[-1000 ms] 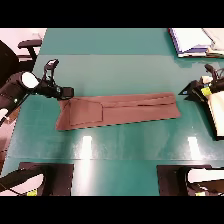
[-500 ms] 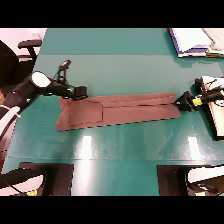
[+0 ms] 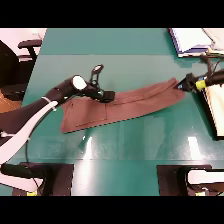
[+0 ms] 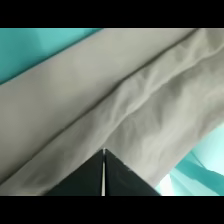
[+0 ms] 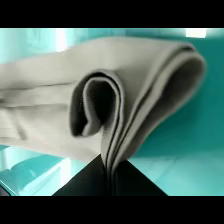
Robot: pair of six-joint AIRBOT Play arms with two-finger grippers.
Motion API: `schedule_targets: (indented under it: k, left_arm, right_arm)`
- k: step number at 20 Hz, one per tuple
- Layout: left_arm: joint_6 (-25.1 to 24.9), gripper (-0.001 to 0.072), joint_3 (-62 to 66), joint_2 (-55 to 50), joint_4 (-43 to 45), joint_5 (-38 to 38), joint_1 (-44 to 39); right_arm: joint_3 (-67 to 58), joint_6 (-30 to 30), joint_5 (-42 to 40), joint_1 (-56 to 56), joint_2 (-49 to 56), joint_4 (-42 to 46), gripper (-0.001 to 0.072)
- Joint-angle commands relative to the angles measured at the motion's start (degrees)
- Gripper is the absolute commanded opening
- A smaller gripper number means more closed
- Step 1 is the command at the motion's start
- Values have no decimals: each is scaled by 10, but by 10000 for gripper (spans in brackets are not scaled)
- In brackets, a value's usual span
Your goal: Fold the shirts.
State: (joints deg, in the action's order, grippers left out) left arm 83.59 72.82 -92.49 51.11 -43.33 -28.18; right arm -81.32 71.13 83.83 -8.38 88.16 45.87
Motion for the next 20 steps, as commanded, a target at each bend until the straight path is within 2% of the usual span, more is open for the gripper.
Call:
schedule_targets:
  k: [1, 7, 14, 18, 20]
  left_arm:
    - [0, 22, 61, -67, -3, 4, -37]
    - [4, 22, 152, -134, -9, -8, -61]
    - [20, 22, 157, -150, -1, -5, -64]
    - [18, 22, 169, -115, 5, -53, -19]
    - [18, 22, 170, -53, 51, -85, 27]
  right_arm:
    - [-68, 15, 20, 39, -59, -46, 16]
    - [-161, 45, 26, 152, -74, -73, 15]
    - [-203, 71, -14, 248, -74, -73, 16]
    - [-204, 71, -33, 287, -74, -74, 16]
    - [-204, 71, -45, 316, -73, -77, 16]
